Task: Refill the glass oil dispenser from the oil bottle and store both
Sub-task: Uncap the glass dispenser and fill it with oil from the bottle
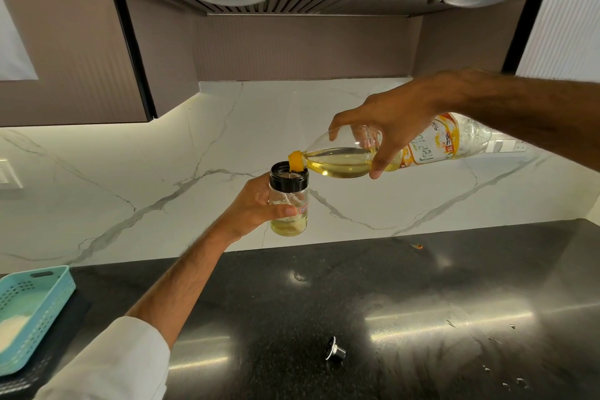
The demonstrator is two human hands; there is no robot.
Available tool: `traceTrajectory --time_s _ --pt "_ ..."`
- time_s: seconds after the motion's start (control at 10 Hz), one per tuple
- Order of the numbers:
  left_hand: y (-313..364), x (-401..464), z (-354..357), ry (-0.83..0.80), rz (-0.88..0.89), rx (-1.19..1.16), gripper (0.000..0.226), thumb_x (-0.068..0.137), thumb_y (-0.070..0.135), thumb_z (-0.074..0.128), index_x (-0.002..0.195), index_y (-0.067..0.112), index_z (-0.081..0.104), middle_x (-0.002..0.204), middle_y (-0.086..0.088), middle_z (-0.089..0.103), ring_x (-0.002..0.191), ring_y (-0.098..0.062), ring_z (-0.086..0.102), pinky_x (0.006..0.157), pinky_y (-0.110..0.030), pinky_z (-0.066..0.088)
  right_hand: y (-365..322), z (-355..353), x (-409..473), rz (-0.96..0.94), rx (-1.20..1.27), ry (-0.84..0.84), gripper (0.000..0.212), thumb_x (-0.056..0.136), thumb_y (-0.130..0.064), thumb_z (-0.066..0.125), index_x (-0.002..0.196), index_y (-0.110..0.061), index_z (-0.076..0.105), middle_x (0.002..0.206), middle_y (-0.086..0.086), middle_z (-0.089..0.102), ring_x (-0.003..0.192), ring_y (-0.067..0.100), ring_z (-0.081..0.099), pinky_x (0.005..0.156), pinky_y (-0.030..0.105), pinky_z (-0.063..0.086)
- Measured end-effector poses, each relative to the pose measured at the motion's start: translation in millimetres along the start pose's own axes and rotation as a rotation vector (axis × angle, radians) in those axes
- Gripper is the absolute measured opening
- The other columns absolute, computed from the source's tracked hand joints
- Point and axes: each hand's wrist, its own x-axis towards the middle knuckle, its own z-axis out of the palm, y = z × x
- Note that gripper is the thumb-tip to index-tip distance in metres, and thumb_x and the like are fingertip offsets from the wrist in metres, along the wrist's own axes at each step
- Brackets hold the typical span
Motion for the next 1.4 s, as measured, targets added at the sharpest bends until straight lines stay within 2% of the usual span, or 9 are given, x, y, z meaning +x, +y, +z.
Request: traceTrajectory --time_s 0.3,0.5,0.7,0.8,1.0,1.2,1.3,1.4 --pt "-2 1 -3 0.007 0.005 -0.018 0.079 0.060 0.067 0.085 0.122 0.025 0.061 0.114 0.010 0.074 0.114 -0.017 0.068 0.088 -0.025 0.056 3 0 3 -0.009 -0.013 0.005 0.089 0.072 -0.072 0.077 0.144 -0.042 0.033 0.115 -0.007 0.068 0.087 0.013 0.070 0.078 0.028 0.058" --pt "-1 1 -2 0.000 0.005 -0.016 0.079 0.058 0.069 0.085 0.121 0.027 0.060 0.112 0.016 0.074 0.112 -0.010 0.068 0.085 -0.020 0.055 1 -3 2 0.007 -0.017 0.001 0.090 0.072 -0.072 0.077 0.145 -0.042 0.033 0.117 -0.005 0.069 0.087 0.014 0.070 0.077 0.026 0.057" --pt "-3 3 -2 0.002 0.014 -0.017 0.079 0.058 0.068 0.085 0.121 0.027 0.061 0.113 0.013 0.074 0.113 -0.015 0.068 0.087 -0.024 0.056 -2 -2 -1 0.082 -0.002 0.017 0.089 0.075 -0.061 0.082 0.148 -0.037 0.037 0.119 -0.005 0.067 0.097 0.020 0.071 0.075 0.024 0.051" --pt "-3 3 -3 0.000 0.015 -0.018 0.080 0.058 0.069 0.085 0.121 0.027 0.060 0.113 0.013 0.074 0.113 -0.014 0.068 0.087 -0.024 0.056 -4 -1 -1 0.036 -0.014 -0.002 0.089 0.075 -0.066 0.079 0.147 -0.039 0.035 0.121 -0.002 0.069 0.093 0.018 0.071 0.074 0.022 0.052" --pt "-6 3 -3 0.008 0.018 -0.027 0.080 0.058 0.068 0.086 0.122 0.026 0.061 0.115 0.009 0.074 0.115 -0.020 0.067 0.089 -0.028 0.056 -2 -5 -2 0.062 -0.013 -0.005 0.090 0.075 -0.063 0.081 0.148 -0.038 0.036 0.123 -0.001 0.068 0.096 0.020 0.071 0.075 0.023 0.052" --pt "-4 3 -4 0.001 0.017 -0.023 0.081 0.057 0.069 0.085 0.122 0.027 0.061 0.114 0.012 0.074 0.115 -0.018 0.067 0.089 -0.027 0.056 -1 -7 -1 0.068 -0.036 -0.004 0.089 0.075 -0.061 0.082 0.147 -0.037 0.037 0.118 -0.005 0.067 0.097 0.021 0.071 0.074 0.023 0.051" --pt "-3 3 -4 -0.001 0.022 -0.030 0.081 0.058 0.069 0.085 0.122 0.026 0.061 0.114 0.010 0.074 0.114 -0.019 0.067 0.089 -0.028 0.057 -9 -4 -1 0.111 -0.025 0.000 0.095 0.066 -0.073 0.081 0.144 -0.042 0.038 0.114 -0.007 0.068 0.091 0.018 0.071 0.076 0.028 0.057" --pt "-4 3 -4 -0.005 0.025 -0.034 0.079 0.060 0.066 0.085 0.123 0.025 0.061 0.115 0.008 0.074 0.115 -0.021 0.068 0.089 -0.030 0.057 -5 11 6 0.218 -0.132 0.198 0.113 0.038 -0.086 0.083 0.139 -0.047 0.049 0.112 -0.008 0.069 0.092 0.020 0.070 0.077 0.035 0.058"
